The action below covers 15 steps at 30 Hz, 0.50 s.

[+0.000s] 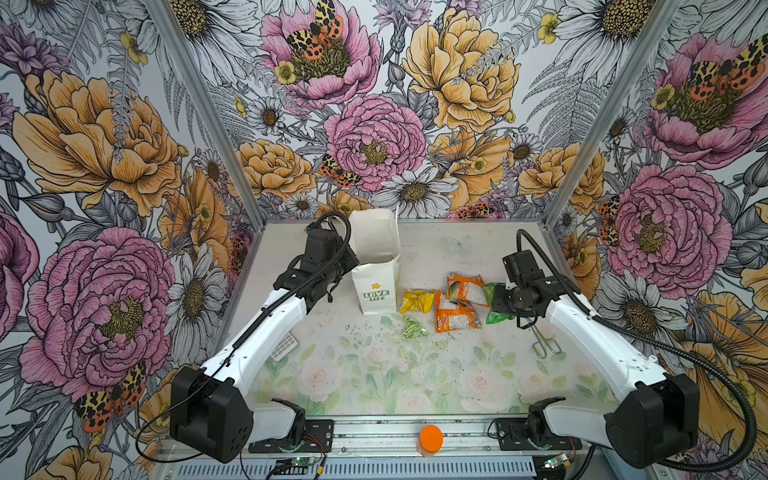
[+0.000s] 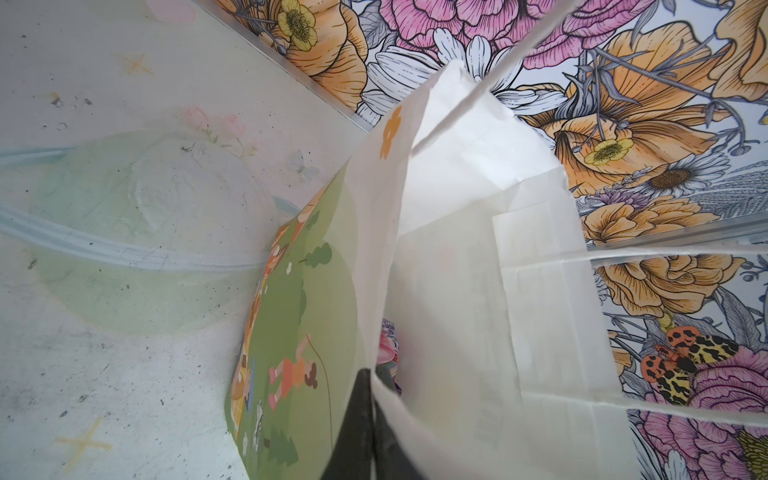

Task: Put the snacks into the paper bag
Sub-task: 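Close the right gripper on the green chip bag and lift it, then carry the green chip bag with the right gripper above the bag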

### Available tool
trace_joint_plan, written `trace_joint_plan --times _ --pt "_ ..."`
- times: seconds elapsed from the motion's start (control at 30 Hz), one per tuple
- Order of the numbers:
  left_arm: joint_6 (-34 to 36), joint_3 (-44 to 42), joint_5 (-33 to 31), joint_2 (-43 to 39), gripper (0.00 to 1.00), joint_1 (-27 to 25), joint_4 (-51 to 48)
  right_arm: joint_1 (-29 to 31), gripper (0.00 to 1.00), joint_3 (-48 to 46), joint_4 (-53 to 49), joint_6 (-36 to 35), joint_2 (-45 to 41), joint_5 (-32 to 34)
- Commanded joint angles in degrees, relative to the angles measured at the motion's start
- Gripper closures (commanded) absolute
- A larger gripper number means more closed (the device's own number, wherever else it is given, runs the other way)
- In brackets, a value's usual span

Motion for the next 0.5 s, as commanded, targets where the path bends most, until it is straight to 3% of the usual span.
trace_joint_plan --times 0.0,0.47 --pt "-0.2 -1.0 0.9 0.8 1.0 0.6 -1.0 -0.3 0.54 5.1 -1.1 0.3 -2.4 -2.5" --pt "-0.5 -1.3 1.3 0.6 1.0 0.6 -0.6 1.8 0.57 22.5 -1.0 2.0 -0.2 -7.1"
